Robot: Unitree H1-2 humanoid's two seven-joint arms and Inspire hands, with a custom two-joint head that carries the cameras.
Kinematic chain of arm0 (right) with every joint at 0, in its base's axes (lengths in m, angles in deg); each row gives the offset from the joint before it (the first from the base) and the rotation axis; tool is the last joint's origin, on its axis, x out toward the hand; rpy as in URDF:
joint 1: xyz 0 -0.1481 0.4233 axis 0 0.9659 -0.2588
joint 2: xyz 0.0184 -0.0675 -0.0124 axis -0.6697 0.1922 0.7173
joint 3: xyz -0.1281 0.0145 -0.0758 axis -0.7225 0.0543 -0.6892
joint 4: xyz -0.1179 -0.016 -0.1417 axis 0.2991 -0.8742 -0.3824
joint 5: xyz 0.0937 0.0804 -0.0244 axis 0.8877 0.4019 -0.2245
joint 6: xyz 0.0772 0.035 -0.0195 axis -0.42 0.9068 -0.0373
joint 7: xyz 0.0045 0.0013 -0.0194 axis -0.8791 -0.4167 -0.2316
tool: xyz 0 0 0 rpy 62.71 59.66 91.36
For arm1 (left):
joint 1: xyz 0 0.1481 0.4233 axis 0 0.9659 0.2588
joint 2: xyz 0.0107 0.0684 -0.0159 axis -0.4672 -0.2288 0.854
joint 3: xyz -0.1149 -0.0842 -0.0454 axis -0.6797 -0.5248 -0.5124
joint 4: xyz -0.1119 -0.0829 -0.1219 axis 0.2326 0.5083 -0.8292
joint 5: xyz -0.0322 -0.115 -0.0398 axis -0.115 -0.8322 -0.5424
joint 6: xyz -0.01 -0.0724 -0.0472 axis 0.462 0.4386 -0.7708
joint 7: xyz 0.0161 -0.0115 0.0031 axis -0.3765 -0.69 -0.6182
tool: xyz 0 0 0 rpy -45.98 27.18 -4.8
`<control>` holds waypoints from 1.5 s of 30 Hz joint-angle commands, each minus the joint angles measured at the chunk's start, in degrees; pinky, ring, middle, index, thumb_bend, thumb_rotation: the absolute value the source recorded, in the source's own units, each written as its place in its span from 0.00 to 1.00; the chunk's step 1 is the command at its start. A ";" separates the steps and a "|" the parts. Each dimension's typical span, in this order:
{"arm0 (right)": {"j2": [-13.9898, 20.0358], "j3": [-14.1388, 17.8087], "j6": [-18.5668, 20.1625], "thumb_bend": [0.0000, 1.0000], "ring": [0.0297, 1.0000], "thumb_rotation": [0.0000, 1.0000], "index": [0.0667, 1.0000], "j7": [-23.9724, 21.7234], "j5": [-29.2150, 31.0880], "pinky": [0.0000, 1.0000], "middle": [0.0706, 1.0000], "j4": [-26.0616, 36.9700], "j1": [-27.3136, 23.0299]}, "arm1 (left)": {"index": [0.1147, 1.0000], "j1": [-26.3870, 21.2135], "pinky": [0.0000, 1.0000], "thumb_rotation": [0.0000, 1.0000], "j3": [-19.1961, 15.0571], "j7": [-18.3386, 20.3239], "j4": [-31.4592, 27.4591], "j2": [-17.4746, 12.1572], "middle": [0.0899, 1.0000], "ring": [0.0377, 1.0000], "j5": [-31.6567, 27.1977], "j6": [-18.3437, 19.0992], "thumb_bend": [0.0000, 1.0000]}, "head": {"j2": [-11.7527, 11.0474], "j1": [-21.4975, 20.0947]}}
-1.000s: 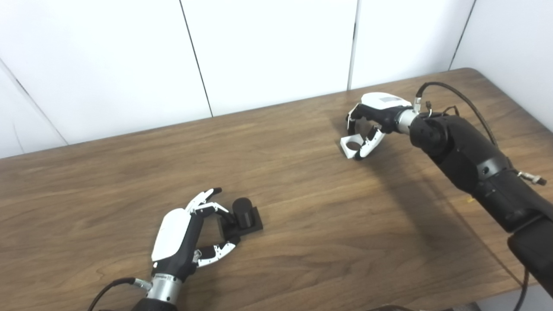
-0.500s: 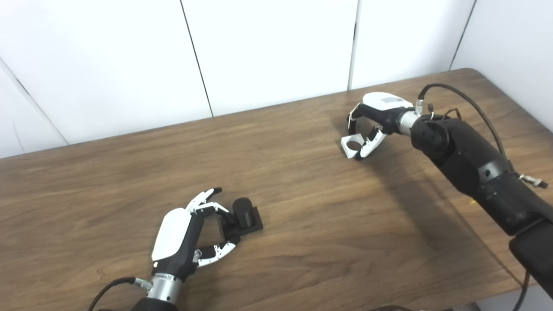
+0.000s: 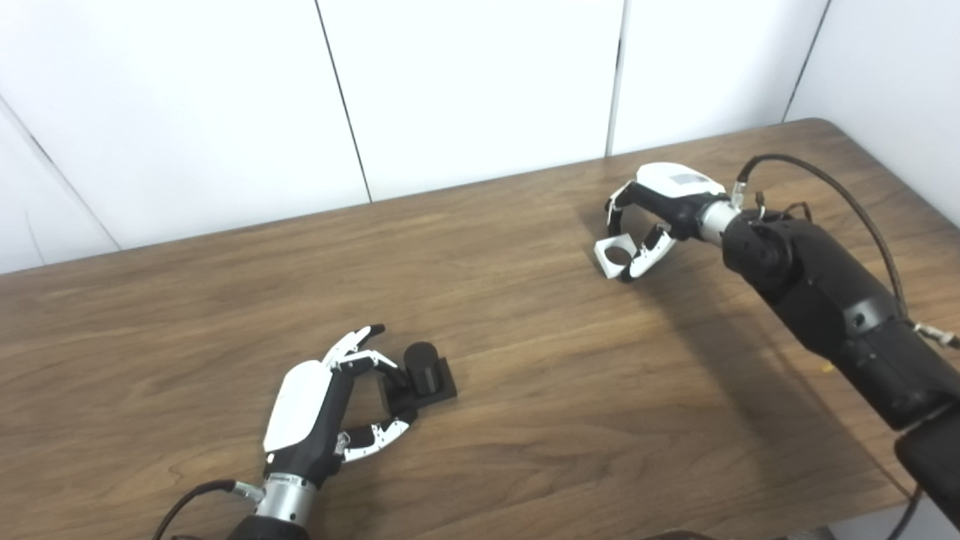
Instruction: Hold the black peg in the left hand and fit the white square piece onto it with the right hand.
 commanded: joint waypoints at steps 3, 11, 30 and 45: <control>0.60 2.77 0.61 0.52 0.89 0.14 0.45 2.17 -0.21 0.90 0.80 5.65 -1.91 | 0.42 -1.50 0.80 0.07 -0.23 0.36 -0.19 -0.88 0.90 0.92 0.80 0.52 0.52 | 0.10 -0.03; -0.22 4.29 0.31 0.52 0.89 0.15 0.44 3.56 -0.45 0.89 0.80 8.87 -0.48 | 0.42 -1.70 0.80 0.06 -0.29 0.22 -0.14 -0.86 0.89 0.92 0.44 0.38 0.52 | 0.11 0.05; -2.51 6.25 -1.94 0.52 0.86 0.15 0.44 4.20 1.95 0.85 0.79 16.65 2.06 | 0.42 -2.69 0.83 0.07 0.50 0.94 0.11 -0.71 0.90 0.93 1.34 1.86 0.52 | 0.89 4.99; -4.13 5.93 -3.44 0.52 0.86 0.15 0.44 2.44 3.69 0.80 0.80 23.86 3.96 | 0.42 -2.82 0.84 0.07 1.24 -1.55 1.74 1.53 0.90 0.93 2.28 1.35 0.52 | 1.46 10.11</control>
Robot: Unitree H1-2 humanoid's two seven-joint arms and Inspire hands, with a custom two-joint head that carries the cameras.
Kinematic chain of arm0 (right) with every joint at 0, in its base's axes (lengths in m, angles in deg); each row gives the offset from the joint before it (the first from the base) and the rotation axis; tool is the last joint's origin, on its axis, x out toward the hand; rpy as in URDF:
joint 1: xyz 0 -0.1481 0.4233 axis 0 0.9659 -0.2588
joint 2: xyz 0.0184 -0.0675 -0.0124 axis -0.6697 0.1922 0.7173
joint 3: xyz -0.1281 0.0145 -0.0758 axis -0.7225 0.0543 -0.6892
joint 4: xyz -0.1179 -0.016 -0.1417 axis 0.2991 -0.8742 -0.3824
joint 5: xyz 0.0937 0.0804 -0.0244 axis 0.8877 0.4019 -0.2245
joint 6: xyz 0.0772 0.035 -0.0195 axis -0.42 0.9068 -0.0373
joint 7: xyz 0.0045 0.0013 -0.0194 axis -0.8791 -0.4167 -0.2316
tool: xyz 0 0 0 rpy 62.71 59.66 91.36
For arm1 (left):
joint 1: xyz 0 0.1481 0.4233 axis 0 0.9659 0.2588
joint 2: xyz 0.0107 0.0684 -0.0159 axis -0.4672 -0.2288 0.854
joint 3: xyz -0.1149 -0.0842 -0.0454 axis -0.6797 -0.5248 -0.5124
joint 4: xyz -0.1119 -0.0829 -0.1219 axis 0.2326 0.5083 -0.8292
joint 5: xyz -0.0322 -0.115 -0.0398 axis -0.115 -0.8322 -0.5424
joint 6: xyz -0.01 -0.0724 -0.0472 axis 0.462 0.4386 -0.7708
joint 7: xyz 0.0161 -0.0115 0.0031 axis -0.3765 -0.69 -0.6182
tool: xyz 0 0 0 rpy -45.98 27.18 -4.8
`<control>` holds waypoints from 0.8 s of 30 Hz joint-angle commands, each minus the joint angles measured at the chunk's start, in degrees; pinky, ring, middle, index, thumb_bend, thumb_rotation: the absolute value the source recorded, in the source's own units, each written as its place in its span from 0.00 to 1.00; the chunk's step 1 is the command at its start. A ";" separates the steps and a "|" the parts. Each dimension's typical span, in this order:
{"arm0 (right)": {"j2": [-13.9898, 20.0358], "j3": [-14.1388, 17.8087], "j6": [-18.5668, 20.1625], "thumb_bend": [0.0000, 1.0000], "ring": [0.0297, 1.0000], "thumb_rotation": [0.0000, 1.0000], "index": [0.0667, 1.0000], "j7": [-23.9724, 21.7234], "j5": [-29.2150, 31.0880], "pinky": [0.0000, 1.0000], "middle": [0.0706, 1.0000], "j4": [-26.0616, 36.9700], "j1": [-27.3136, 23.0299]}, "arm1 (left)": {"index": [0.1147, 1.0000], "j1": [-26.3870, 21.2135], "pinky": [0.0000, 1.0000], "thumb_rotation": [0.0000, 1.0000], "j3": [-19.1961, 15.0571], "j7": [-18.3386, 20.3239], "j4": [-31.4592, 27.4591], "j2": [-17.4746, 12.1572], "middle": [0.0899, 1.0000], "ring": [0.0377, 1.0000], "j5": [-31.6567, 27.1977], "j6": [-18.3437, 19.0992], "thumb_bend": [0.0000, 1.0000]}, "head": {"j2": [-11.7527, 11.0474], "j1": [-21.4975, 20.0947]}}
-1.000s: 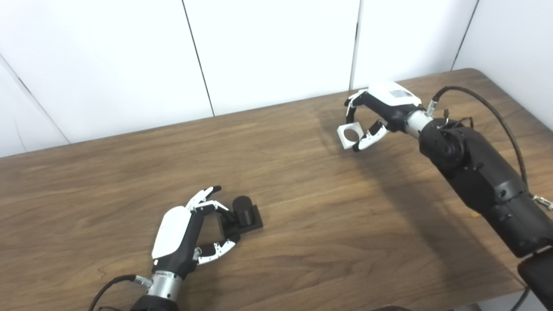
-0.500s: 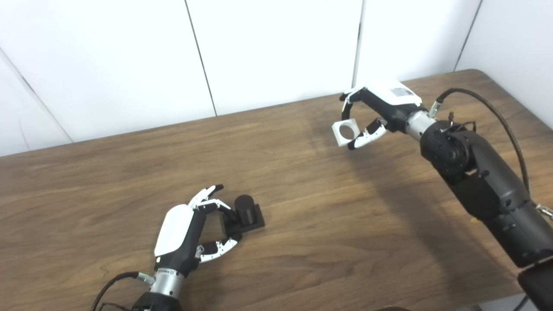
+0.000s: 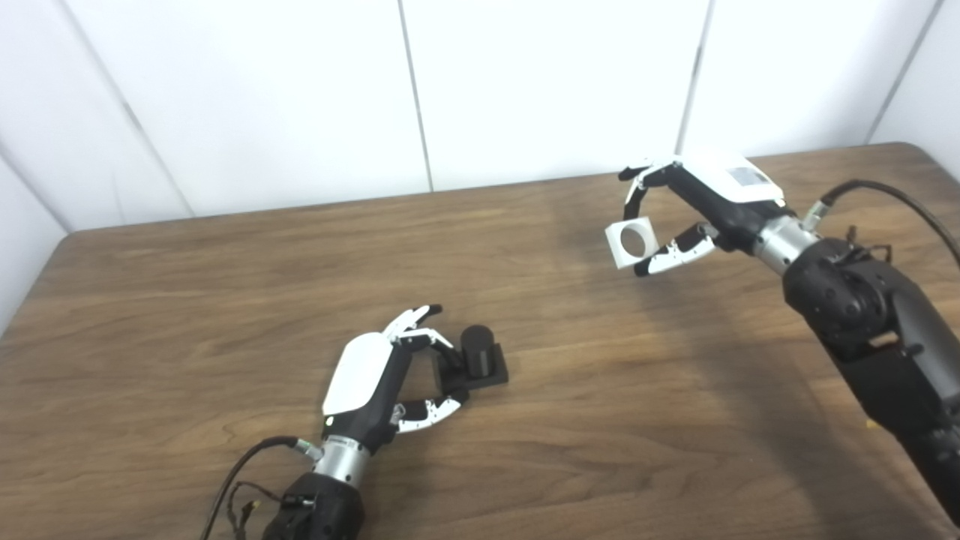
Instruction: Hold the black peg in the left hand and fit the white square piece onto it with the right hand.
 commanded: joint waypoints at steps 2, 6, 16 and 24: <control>-0.20 0.58 -0.85 0.52 0.86 0.15 0.44 0.16 0.11 0.79 0.80 3.53 -1.87 | 0.42 -1.26 0.84 0.07 0.30 -0.61 0.16 -0.14 0.90 0.93 0.93 -0.30 0.52 | 0.11 0.11; -1.31 0.28 -0.26 0.52 0.87 0.15 0.44 -0.91 0.08 0.79 0.80 5.99 -1.55 | 0.42 -1.26 0.84 0.07 0.38 -0.50 0.13 0.11 0.90 0.93 1.05 0.22 0.52 | 0.26 0.30; -3.82 -0.71 -0.60 0.52 0.86 0.15 0.44 -2.44 -0.30 0.82 0.79 9.02 -0.74 | 0.42 -1.44 0.85 0.07 0.43 -0.55 0.53 0.14 0.90 0.93 1.07 -0.02 0.52 | 0.32 0.07; -6.38 -2.25 1.70 0.52 0.87 0.15 0.44 -4.87 -1.04 0.82 0.79 12.12 0.07 | 0.42 -1.68 0.85 0.07 0.66 -0.97 1.10 0.04 0.90 0.93 0.95 -0.77 0.52 | 0.43 -0.07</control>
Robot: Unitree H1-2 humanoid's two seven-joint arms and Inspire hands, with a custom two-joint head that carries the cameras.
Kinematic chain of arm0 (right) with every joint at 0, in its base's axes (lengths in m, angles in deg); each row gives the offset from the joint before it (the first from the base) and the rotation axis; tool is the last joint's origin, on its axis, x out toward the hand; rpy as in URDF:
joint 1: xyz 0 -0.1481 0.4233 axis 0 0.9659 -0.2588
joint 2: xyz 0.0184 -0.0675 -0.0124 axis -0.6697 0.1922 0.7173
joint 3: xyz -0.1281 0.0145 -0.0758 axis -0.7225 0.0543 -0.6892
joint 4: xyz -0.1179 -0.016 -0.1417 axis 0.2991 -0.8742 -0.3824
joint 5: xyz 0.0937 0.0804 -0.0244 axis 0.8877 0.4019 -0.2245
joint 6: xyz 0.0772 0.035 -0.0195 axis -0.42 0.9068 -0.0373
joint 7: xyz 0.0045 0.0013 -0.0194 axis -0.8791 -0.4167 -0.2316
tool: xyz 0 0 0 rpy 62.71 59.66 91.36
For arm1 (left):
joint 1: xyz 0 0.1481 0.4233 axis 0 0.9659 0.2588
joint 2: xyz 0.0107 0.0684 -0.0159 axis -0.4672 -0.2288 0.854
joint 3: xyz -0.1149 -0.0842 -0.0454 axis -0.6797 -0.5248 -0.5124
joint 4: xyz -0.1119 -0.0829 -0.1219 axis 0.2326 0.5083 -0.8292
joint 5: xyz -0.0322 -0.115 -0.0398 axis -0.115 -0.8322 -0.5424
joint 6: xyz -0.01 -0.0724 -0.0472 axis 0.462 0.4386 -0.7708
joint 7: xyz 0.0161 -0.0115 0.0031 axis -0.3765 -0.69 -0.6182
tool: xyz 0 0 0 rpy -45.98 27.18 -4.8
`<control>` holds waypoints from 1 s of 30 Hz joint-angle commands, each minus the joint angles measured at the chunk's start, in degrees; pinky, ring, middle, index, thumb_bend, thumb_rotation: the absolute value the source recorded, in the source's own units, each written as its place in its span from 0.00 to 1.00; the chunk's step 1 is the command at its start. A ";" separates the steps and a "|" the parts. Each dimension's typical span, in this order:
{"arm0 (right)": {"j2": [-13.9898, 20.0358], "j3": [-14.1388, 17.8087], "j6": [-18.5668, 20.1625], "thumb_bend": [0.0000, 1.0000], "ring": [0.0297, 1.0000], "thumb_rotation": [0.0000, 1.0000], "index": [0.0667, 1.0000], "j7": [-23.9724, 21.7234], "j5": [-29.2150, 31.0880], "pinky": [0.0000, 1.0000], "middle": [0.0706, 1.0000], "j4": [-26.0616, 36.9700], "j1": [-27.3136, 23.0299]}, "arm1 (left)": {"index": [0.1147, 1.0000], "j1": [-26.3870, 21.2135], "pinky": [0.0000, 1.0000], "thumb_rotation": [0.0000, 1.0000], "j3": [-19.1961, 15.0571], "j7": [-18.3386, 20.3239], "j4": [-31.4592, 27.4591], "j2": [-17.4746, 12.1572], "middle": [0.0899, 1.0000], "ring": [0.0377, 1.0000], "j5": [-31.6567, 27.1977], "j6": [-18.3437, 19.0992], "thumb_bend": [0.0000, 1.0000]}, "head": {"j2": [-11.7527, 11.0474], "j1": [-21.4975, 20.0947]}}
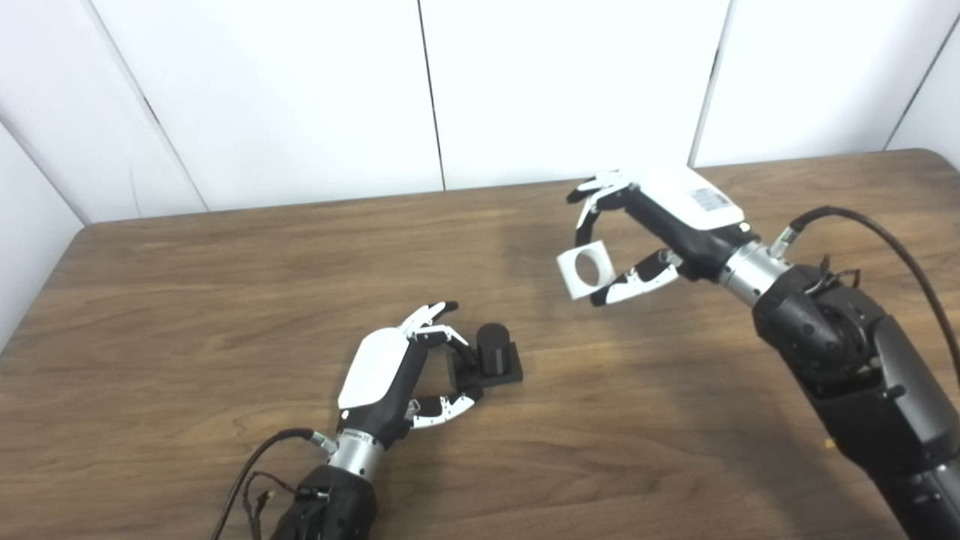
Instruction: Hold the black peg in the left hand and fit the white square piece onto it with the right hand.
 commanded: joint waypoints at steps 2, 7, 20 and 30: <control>-1.44 -0.28 1.48 0.52 0.87 0.15 0.44 -0.92 -0.42 0.80 0.79 2.80 -1.74 | 0.42 -1.34 0.85 0.07 0.34 -0.75 0.74 -0.36 0.90 0.93 0.75 -0.79 0.52 | 0.08 -0.11; -3.41 -1.43 2.50 0.52 0.88 0.15 0.44 -2.51 -0.39 0.84 0.80 3.10 -1.43 | 0.42 -1.40 0.85 0.07 0.55 -0.87 0.81 -0.25 0.90 0.92 0.64 -0.77 0.52 | 0.13 0.06; -6.53 -5.08 1.43 0.52 0.85 0.15 0.44 -3.25 -2.69 0.84 0.79 0.53 -2.27 | 0.42 -1.35 0.85 0.07 0.92 -1.05 0.89 0.15 0.90 0.92 0.63 -0.54 0.52 | 0.08 0.51; -8.08 -6.18 2.54 0.52 0.87 0.14 0.44 -3.91 -3.17 0.87 0.80 -4.00 -4.41 | 0.42 -1.42 0.86 0.07 1.06 -0.86 0.88 0.22 0.90 0.93 0.69 -0.35 0.52 | 0.06 0.55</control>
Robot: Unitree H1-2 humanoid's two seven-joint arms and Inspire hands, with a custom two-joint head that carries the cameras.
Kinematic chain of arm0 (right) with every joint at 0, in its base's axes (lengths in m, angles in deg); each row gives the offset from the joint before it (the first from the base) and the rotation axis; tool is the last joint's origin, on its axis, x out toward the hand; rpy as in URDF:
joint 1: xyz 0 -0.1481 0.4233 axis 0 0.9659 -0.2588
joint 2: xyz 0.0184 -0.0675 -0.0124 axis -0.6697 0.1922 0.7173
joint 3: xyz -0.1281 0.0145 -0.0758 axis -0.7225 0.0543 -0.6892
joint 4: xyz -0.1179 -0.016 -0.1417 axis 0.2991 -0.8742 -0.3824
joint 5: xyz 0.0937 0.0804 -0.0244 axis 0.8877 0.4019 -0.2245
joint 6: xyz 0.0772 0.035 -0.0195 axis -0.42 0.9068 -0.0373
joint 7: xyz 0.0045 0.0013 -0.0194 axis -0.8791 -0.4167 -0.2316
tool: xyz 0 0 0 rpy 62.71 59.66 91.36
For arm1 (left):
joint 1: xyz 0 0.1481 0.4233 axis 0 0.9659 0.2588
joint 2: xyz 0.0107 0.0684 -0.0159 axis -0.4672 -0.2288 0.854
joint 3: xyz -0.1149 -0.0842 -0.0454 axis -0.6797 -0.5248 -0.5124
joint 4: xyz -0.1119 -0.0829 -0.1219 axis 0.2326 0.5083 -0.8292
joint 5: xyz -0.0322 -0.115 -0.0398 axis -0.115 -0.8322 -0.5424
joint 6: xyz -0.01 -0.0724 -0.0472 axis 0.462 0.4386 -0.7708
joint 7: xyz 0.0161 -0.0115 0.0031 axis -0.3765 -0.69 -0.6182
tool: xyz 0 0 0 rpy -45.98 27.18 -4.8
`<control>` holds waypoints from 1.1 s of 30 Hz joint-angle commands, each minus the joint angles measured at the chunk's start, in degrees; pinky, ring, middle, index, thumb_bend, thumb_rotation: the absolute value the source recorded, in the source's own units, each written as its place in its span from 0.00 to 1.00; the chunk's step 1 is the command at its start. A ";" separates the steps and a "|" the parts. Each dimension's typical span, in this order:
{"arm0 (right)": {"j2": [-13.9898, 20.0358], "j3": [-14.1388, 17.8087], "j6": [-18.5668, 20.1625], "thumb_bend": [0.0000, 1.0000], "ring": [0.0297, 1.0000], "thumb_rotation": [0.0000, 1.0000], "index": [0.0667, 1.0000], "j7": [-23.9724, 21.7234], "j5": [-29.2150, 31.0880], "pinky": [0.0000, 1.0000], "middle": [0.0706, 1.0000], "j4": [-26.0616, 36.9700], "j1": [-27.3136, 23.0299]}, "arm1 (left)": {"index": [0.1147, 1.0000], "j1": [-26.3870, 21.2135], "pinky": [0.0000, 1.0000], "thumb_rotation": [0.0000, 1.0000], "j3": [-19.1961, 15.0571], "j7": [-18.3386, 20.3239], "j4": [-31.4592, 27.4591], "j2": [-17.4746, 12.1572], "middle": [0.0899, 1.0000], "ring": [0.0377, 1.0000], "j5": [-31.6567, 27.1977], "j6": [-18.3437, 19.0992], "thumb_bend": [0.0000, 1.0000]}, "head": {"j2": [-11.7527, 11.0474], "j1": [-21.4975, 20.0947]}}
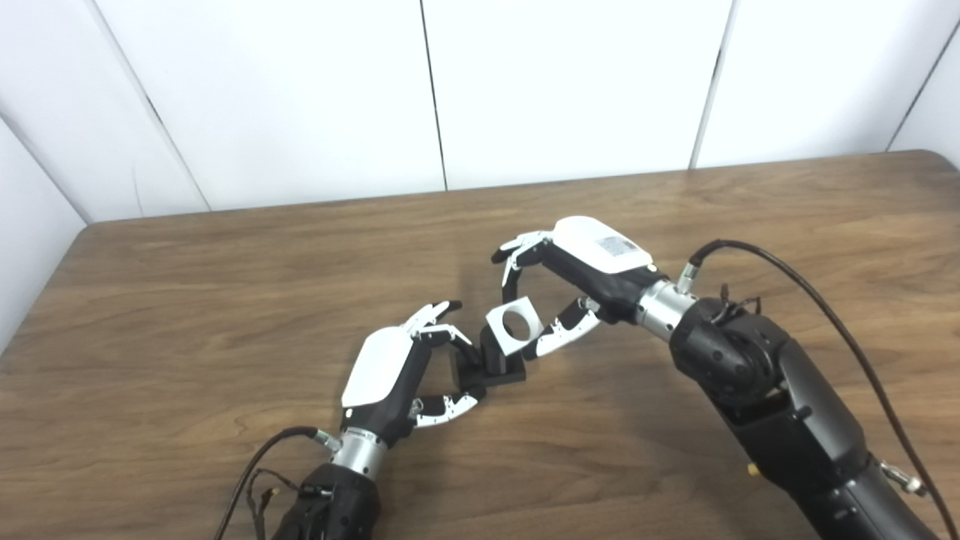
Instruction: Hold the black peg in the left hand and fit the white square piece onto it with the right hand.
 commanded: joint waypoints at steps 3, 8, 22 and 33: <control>-0.94 0.08 0.09 0.52 0.86 0.14 0.44 0.40 0.00 0.87 0.80 -0.65 -3.61 | 0.42 -1.07 0.87 0.07 0.48 -0.16 0.40 0.28 0.90 0.93 0.54 -0.04 0.52 | 0.09 0.06; -1.42 -0.03 -0.34 0.52 0.86 0.14 0.44 1.05 -0.09 0.86 0.80 -3.61 -4.66 | 0.42 -1.14 0.87 0.07 0.62 -0.23 0.40 0.45 0.90 0.93 0.71 0.13 0.52 | -0.02 0.24; -1.67 -1.32 -1.70 0.52 0.86 0.14 0.44 1.32 -0.38 0.86 0.79 -6.27 -6.11 | 0.42 -1.21 0.83 0.07 1.39 -0.47 0.05 0.61 0.89 0.92 1.58 1.00 0.52 | 0.15 0.54; -1.48 -2.22 -2.02 0.52 0.85 0.14 0.44 1.00 -1.07 0.82 0.79 -5.46 -6.37 | 0.42 -1.81 0.86 0.07 1.55 -0.05 0.52 0.55 0.90 0.93 0.98 1.68 0.52 | 0.29 1.58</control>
